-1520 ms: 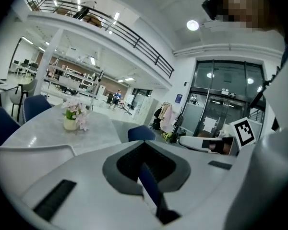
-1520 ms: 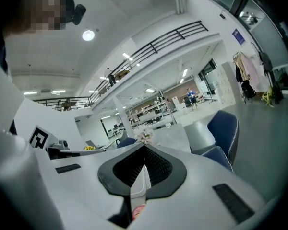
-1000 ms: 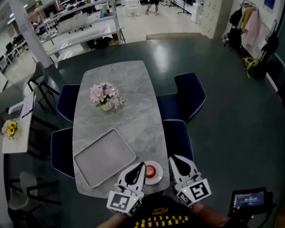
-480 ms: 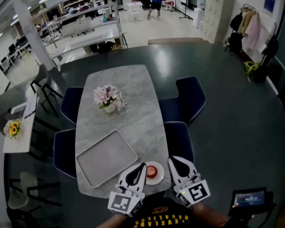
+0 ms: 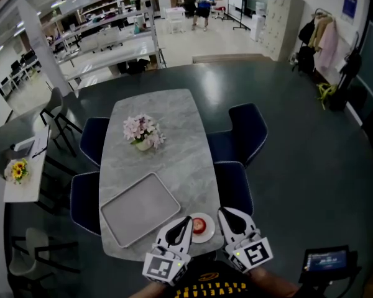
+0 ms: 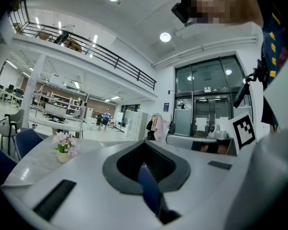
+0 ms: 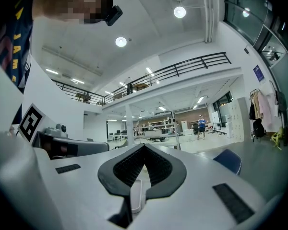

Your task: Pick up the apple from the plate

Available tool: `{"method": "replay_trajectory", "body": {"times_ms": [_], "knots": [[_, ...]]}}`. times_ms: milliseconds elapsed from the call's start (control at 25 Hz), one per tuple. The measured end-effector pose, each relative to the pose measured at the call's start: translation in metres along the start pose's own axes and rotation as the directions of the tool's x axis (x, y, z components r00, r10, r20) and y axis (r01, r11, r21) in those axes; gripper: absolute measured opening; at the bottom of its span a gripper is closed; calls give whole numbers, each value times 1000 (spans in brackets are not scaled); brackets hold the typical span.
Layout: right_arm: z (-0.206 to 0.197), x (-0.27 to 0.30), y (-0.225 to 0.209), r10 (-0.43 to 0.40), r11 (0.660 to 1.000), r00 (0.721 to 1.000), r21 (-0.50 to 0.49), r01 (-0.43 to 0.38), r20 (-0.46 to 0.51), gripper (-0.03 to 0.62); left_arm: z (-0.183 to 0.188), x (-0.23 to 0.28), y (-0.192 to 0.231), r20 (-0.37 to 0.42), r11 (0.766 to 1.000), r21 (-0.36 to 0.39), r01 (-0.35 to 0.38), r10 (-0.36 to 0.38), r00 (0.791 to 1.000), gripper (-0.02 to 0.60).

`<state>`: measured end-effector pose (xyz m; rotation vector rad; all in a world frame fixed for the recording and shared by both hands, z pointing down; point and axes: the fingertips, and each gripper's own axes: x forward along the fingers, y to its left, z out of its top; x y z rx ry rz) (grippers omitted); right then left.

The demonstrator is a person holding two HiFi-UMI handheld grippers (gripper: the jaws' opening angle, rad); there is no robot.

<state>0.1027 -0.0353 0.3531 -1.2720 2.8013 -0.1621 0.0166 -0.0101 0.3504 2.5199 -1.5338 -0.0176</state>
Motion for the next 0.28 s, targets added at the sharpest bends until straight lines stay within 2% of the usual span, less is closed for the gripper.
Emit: {"method": "replay_trajectory", "body": {"times_ms": [280], "knots": [[2, -4, 1, 7, 999, 1000, -44, -6, 15, 6, -4, 0, -13, 9, 999, 24, 44, -44, 999, 0]]}}
